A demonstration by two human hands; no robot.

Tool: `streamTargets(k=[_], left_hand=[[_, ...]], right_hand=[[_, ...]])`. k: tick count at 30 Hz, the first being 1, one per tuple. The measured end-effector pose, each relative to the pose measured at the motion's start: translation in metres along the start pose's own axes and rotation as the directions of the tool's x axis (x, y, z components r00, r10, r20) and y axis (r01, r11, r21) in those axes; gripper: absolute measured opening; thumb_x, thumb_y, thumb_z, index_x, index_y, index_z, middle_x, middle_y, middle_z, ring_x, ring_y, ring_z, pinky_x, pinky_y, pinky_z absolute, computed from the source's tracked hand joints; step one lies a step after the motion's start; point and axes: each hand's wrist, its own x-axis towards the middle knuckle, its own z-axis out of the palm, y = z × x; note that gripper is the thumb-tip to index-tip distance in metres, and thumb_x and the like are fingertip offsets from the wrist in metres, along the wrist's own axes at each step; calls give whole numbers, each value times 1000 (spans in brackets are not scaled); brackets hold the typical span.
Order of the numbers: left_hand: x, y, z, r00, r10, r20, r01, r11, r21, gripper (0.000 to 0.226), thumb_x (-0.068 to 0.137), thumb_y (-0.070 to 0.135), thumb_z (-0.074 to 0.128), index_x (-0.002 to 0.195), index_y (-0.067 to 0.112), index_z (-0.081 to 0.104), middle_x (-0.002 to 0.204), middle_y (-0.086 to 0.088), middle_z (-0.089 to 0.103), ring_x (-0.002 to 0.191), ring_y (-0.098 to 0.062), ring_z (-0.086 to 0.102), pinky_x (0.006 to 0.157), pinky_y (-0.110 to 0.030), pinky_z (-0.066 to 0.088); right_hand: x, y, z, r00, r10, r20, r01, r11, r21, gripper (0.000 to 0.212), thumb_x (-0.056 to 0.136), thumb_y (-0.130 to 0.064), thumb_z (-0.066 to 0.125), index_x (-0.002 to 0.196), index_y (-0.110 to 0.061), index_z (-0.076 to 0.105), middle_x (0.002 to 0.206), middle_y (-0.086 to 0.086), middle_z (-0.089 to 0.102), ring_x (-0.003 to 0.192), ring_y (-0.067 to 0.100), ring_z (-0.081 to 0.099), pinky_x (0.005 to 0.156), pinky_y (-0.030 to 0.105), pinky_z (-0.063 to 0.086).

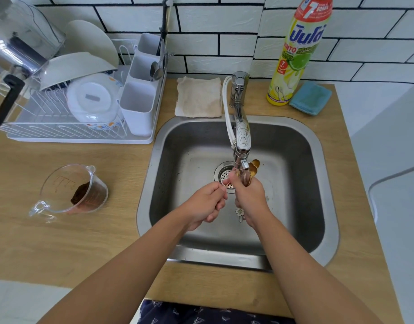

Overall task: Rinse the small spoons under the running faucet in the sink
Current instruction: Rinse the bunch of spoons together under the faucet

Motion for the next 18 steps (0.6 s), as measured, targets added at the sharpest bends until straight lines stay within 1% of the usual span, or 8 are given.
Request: streamTargets(k=[3,4,7,11,14,16,17,18], left_hand=[[-4,-6,-1,1000,-9,4,9,999,51,26,109,25,36,94,11,52,60,0,47,35,-11,26,38,-22,19],[-6,-8,-2,1000,-15,10,14,998,65,26,109,26,37,94,11,52,60,0,47,35,-11,26,38,-23,19],[-9,-12,-5,999,-29,44,27,999,42,25,109,26,38,95,10,53,61,1,47,36,-11,25,37,-23,19],[-8,-10,-7,996,-72,47,77,991,-113,22,108,23,40,95,10,52,59,2,46,32,-7,25,34,-18,20],[-3,-9,-10,982,-149,114,182,903,-390,23,107,24,45,90,12,55,58,3,43,29,-3,25,31,-15,17],[0,-7,-11,960,-197,201,275,803,-529,26,105,28,50,85,14,57,57,5,41,28,-1,25,30,-14,16],[2,-7,-12,956,-197,217,286,794,-536,27,105,30,51,84,15,58,58,5,41,29,-2,26,31,-14,18],[3,-9,-13,961,-188,202,266,828,-494,27,104,32,51,84,15,58,59,5,41,33,-4,28,34,-15,20]], right_hand=[[1,-3,-6,999,-23,35,23,1000,13,8,95,-25,72,91,-18,71,74,-9,76,43,-3,53,49,11,38],[3,-4,-8,1000,4,17,-5,1000,13,13,97,-26,69,87,-18,73,80,-4,79,41,-1,50,45,10,35],[6,-7,-12,992,127,-15,-123,978,166,20,103,-26,59,91,-15,71,85,9,80,38,5,28,39,20,24],[3,-2,-15,975,143,169,-183,951,251,18,103,-27,62,95,-19,76,96,8,77,42,5,26,39,20,24],[-1,2,-14,951,75,299,-146,964,222,15,95,-17,74,89,-29,80,86,5,58,44,4,28,38,19,25],[1,-1,-14,970,63,237,-125,959,256,12,89,-14,79,92,-24,74,68,-3,55,42,4,27,37,19,25],[4,-3,-15,979,62,192,-110,962,249,11,88,-15,80,92,-22,72,63,-5,56,42,4,26,36,19,25],[7,-5,-15,986,62,157,-97,970,224,8,90,-18,79,91,-20,72,65,-4,63,42,5,26,37,20,24]])
